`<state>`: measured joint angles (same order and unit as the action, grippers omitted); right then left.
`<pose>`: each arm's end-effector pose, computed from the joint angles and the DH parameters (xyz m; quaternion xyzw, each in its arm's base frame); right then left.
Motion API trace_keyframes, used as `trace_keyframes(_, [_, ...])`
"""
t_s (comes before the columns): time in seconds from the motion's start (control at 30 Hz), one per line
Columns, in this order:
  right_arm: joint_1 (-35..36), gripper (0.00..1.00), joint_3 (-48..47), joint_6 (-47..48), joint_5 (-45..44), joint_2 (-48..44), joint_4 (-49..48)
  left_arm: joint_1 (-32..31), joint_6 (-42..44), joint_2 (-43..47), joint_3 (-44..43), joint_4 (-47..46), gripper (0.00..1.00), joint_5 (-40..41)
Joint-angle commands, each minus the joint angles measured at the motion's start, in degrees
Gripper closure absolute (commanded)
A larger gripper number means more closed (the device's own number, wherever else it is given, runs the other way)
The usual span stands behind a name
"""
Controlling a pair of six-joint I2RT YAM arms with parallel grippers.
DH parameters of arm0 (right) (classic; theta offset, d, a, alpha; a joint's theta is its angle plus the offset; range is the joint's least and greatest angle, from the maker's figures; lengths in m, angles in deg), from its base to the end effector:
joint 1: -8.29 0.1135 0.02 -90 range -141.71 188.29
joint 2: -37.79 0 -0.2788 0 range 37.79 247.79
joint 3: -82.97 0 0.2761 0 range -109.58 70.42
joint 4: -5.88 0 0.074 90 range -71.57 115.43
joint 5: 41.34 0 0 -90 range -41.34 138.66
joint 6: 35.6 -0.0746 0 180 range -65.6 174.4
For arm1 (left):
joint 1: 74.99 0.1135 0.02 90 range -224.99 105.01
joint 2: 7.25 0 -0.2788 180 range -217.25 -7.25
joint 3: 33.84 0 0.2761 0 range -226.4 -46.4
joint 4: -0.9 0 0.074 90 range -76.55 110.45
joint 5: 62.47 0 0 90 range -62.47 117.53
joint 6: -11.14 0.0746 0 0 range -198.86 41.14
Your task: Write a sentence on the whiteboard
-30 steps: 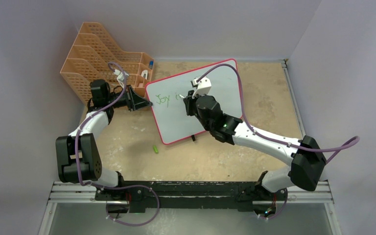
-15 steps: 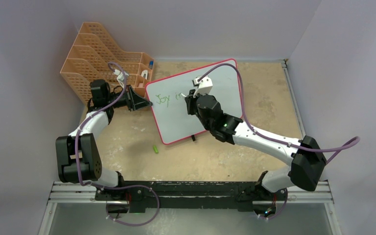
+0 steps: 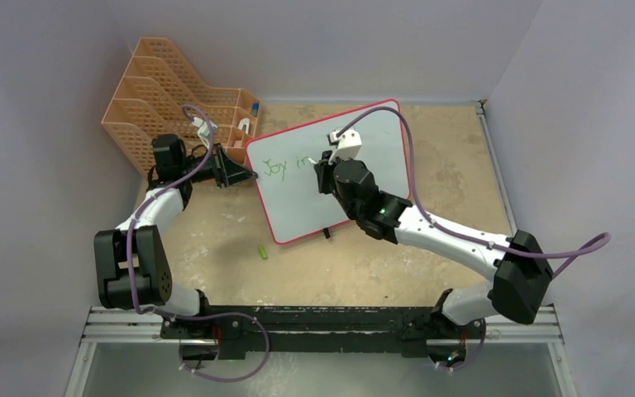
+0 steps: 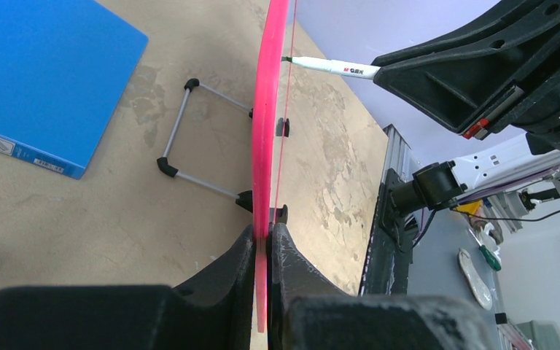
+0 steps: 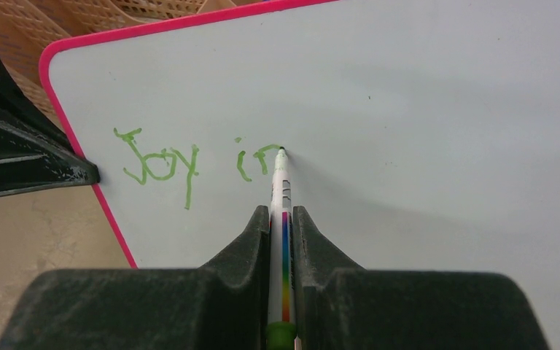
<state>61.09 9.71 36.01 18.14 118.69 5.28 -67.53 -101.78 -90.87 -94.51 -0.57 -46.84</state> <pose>0.2640 0.2852 0.3351 -0.0473 0.7420 0.2116 0.6344 0.3374 -0.0283 0.2485 0.1558 0.7246 -0.5553 0.3772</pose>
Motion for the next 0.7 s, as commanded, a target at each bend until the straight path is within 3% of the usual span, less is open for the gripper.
trace_keyframes(0.0, [-0.8,1.0,0.8,-1.3,-1.6,-2.1,0.9,-0.8,1.1,1.7,-1.3,0.0,1.0,-1.0])
trace_keyframes(0.67, [-0.7,1.0,1.7,-2.8,-0.2,-1.8,3.2,-0.8,1.0,1.8,-1.3,-0.1,1.0,-0.9])
